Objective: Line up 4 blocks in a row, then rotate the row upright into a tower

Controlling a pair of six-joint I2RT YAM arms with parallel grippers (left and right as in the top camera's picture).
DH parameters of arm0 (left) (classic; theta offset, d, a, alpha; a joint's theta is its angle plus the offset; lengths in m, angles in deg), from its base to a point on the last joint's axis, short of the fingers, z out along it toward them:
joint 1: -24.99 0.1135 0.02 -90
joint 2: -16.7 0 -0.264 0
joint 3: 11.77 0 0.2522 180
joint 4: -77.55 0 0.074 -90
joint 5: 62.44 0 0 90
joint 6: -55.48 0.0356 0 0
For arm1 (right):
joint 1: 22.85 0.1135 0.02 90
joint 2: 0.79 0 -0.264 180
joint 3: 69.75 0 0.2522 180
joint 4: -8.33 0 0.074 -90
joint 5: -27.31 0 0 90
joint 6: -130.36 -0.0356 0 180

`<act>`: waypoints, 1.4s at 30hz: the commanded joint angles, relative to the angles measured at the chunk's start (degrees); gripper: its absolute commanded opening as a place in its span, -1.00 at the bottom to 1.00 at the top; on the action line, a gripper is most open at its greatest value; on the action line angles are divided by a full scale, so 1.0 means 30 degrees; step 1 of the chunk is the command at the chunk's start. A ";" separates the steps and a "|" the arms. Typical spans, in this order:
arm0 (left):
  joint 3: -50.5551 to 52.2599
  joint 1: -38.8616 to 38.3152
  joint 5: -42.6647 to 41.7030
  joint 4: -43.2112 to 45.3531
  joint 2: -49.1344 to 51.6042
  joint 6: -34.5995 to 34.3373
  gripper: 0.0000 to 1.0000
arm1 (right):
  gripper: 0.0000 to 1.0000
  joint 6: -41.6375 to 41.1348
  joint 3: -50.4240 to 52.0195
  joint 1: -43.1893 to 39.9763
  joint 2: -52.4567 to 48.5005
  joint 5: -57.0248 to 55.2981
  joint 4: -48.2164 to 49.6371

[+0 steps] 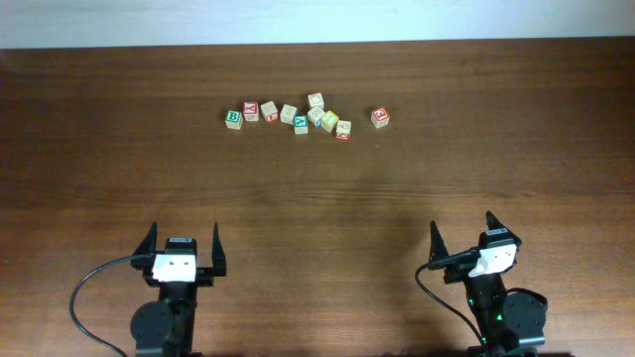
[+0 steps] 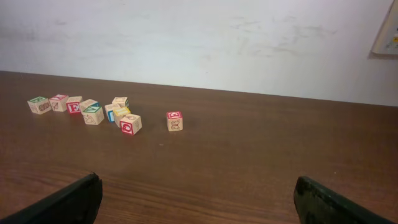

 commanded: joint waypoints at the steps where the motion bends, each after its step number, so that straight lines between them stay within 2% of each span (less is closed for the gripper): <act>1: 0.0153 0.0007 -0.0080 0.0000 -0.0182 0.0386 0.98 | 0.96 -0.0131 0.0153 0.0153 0.0197 0.0044 -0.0007; 9: 0.0153 0.0007 -0.0080 0.0000 -0.0182 0.0386 0.98 | 0.96 -0.0138 0.0153 0.0153 0.0197 0.0044 -0.0007; 12: 0.0153 0.0007 -0.0080 0.0000 -0.0182 0.0393 0.99 | 0.96 -0.0066 0.0153 0.0153 0.0197 -0.1756 -0.0168; 33: 0.0153 0.0007 0.0277 0.0007 0.0109 0.0393 0.99 | 0.96 -0.0073 0.0153 0.0153 0.0197 -0.1894 -0.0153; 42: -0.0160 0.0000 -0.0233 0.1013 0.0109 0.0386 0.98 | 0.97 -0.0073 0.0153 0.0153 0.0197 -0.1887 0.0131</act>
